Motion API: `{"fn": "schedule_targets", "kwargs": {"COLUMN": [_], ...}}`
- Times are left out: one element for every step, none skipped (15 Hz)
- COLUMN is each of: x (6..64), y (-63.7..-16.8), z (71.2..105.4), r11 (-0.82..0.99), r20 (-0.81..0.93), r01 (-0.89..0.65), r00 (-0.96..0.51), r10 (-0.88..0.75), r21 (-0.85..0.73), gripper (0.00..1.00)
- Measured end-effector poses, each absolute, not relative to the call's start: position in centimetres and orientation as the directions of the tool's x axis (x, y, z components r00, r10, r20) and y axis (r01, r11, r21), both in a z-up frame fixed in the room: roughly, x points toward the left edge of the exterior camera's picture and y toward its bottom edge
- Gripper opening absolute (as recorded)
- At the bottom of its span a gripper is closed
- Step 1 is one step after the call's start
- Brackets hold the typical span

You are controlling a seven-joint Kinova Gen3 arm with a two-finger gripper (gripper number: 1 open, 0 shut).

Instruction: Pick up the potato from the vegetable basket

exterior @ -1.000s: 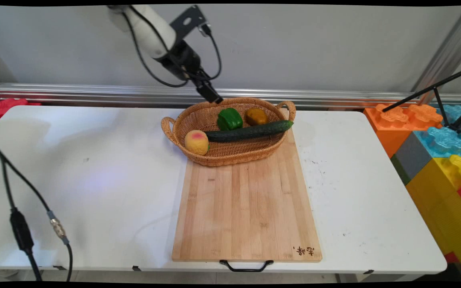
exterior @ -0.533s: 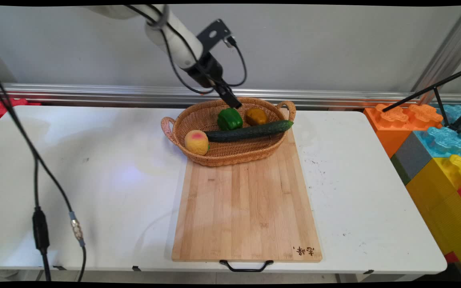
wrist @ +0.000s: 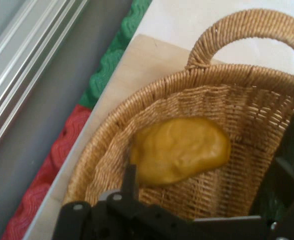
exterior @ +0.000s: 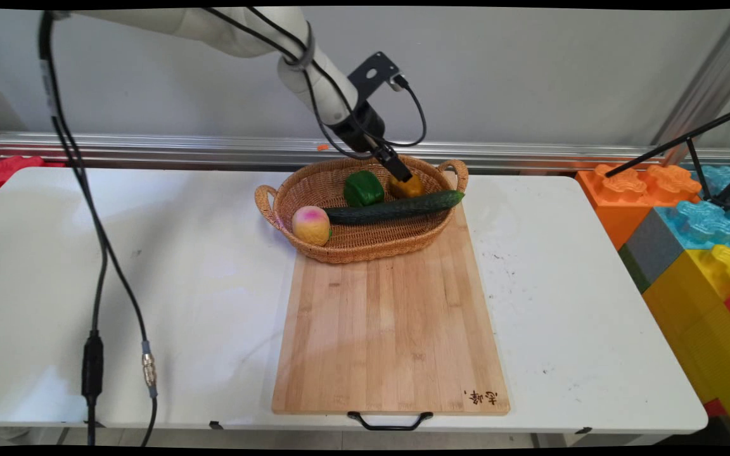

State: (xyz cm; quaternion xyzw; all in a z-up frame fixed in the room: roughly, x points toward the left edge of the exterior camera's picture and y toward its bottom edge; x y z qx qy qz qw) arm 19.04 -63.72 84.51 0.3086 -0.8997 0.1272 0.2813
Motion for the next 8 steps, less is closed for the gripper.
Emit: {"fn": "schedule_targets", "kwargs": {"x": [18.7,18.5,18.3,18.0,17.8,17.6,17.4,17.2], "y": [-64.1,-64.3,-64.7,-65.0,-65.3,-65.6,-65.8,-66.0], "z": [84.2,84.1,83.9,83.6,83.3,83.0,82.7,82.4], "r11": [0.786,0.792,0.805,0.819,0.832,0.846,0.861,0.876], "r20": [0.584,0.583,0.578,0.57,0.56,0.55,0.536,0.52], "r01": [-0.614,-0.605,-0.585,-0.562,-0.536,-0.509,-0.475,-0.436], "r00": [-0.664,-0.673,-0.692,-0.714,-0.736,-0.757,-0.782,-0.808], "r10": [-0.468,-0.456,-0.433,-0.407,-0.38,-0.352,-0.317,-0.278], "r21": [-0.069,-0.079,-0.097,-0.119,-0.14,-0.16,-0.183,-0.209], "gripper": [1.0,1.0,1.0,1.0,1.0,1.0,1.0,1.0]}}
